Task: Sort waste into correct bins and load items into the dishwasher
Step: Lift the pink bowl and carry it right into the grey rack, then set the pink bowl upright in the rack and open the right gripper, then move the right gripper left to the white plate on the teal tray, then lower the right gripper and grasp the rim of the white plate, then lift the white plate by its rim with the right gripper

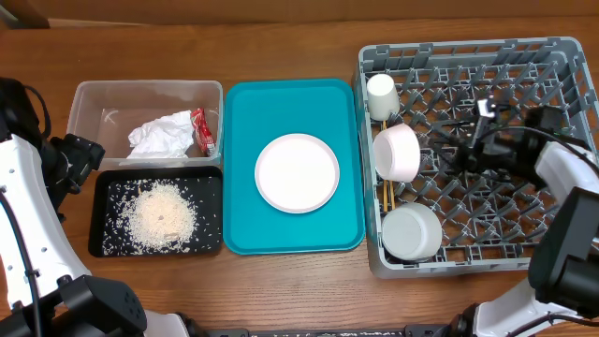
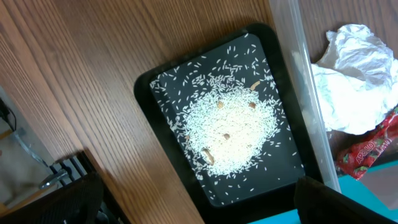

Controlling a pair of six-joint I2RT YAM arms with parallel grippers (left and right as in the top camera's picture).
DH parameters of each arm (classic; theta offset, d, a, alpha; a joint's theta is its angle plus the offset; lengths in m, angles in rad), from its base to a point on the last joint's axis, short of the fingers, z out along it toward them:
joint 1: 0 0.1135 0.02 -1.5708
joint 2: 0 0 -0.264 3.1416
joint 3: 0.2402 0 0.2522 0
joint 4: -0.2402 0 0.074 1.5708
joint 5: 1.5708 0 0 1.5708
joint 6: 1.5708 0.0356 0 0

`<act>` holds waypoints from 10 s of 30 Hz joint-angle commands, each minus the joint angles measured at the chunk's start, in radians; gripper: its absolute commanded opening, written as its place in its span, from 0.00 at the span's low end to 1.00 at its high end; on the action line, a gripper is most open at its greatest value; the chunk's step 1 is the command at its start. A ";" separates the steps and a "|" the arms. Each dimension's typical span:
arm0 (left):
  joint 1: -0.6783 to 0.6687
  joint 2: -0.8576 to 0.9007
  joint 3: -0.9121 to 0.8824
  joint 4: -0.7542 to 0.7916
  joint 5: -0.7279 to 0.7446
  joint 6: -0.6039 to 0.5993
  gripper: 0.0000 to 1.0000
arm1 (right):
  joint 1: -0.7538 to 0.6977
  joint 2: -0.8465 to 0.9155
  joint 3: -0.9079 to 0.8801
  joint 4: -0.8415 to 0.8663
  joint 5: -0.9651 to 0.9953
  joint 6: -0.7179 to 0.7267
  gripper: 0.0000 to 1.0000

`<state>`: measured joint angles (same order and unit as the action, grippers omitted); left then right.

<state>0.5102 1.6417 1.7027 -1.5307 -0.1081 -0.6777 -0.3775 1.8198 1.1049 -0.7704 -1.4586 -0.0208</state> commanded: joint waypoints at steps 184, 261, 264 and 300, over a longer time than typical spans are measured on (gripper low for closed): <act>-0.007 -0.012 0.023 -0.001 -0.003 -0.010 1.00 | 1.282 0.200 0.218 0.260 1.217 0.436 0.18; -0.007 -0.012 0.023 -0.001 -0.003 -0.010 1.00 | 1.055 0.124 0.293 0.016 1.671 0.327 0.40; -0.007 -0.012 0.023 -0.001 -0.003 -0.010 1.00 | 1.055 0.159 0.293 0.013 1.671 0.327 0.41; -0.007 -0.012 0.023 -0.001 -0.003 -0.010 1.00 | 1.056 0.225 0.288 -0.025 1.526 0.327 1.00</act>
<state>0.5102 1.6417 1.7027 -1.5307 -0.1081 -0.6777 0.6785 2.0388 1.3975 -0.7975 0.0746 0.3073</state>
